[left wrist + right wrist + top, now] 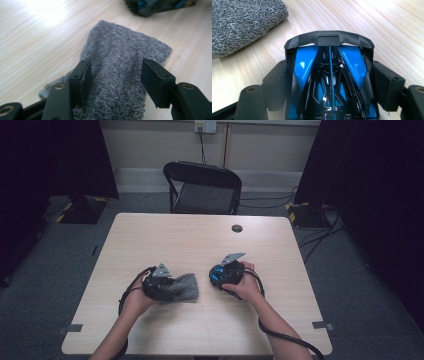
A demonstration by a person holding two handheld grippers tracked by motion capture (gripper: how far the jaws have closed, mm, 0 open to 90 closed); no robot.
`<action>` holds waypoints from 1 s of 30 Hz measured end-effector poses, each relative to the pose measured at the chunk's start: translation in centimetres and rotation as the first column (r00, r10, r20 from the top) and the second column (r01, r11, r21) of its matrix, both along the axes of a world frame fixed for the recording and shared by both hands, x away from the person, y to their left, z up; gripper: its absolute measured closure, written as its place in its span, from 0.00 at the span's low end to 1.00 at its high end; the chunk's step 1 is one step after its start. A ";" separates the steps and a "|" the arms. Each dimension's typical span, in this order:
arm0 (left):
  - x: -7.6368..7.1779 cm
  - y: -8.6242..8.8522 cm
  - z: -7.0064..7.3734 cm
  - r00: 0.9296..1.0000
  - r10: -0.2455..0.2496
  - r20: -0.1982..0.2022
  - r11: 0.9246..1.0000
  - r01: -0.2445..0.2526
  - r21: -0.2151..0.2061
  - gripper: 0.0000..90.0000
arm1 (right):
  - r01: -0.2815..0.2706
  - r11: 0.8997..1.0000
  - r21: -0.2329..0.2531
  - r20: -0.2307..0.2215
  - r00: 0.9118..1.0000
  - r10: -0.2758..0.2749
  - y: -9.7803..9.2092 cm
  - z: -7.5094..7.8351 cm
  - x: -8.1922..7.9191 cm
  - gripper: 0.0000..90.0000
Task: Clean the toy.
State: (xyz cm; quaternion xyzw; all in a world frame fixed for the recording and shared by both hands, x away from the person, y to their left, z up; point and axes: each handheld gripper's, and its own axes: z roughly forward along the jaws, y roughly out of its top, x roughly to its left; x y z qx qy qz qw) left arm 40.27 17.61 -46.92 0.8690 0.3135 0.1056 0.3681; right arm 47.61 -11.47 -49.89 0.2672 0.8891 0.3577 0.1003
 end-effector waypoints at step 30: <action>-0.1 2.2 -0.5 0.998 -0.062 0.004 0.998 0.062 0.025 0.31 | 0.000 1.000 -0.003 -0.002 1.000 0.000 0.0 0.0 0.0 0.28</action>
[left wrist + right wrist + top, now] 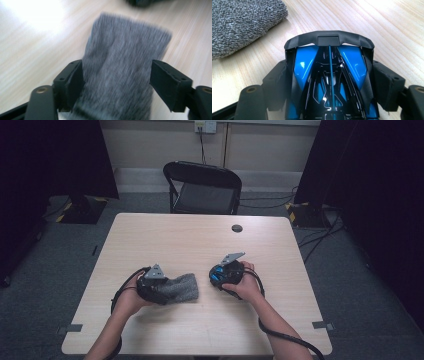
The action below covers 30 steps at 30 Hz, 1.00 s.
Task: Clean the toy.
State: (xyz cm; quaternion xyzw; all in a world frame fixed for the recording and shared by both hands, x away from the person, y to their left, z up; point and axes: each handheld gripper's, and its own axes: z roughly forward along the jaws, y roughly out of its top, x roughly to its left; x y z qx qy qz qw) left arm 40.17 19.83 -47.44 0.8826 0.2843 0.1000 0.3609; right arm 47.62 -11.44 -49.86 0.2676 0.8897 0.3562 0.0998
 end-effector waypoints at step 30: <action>1.0 0.5 1.8 0.960 0.271 -0.069 0.951 -0.278 -0.138 0.80 | 0.064 0.997 -0.031 -0.015 0.998 -0.064 0.3 0.5 -0.4 0.29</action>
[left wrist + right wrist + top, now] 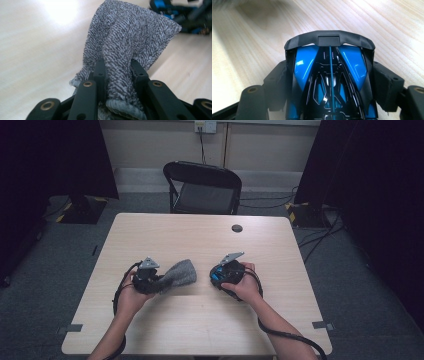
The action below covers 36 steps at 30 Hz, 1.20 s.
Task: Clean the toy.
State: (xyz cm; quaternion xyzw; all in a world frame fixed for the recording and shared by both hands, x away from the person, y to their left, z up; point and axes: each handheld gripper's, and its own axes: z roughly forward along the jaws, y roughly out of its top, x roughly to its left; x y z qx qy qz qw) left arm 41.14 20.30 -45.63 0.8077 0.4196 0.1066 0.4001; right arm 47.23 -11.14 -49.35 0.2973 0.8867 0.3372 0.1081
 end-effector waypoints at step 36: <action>1.8 -7.8 1.4 0.997 -0.071 0.040 0.997 0.072 -0.042 0.81 | -0.022 0.988 0.155 -0.001 1.000 0.022 1.6 3.4 -1.0 0.29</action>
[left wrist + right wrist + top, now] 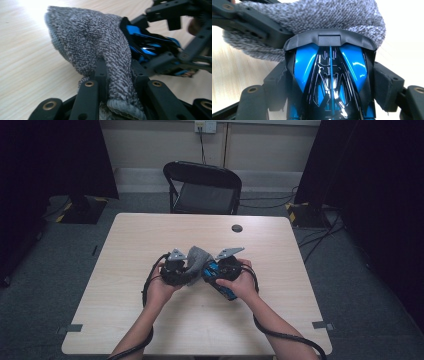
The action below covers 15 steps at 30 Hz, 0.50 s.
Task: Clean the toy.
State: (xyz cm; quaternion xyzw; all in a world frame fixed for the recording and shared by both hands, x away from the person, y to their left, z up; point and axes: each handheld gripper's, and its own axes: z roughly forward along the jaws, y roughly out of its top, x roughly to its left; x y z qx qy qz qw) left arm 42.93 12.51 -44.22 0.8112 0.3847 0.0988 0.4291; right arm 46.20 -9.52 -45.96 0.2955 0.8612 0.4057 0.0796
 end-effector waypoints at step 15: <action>-0.6 1.2 -0.1 0.995 -0.090 -0.047 0.992 0.086 -0.090 0.82 | 0.035 0.999 -0.032 0.005 0.999 -0.035 -1.1 0.2 1.0 0.29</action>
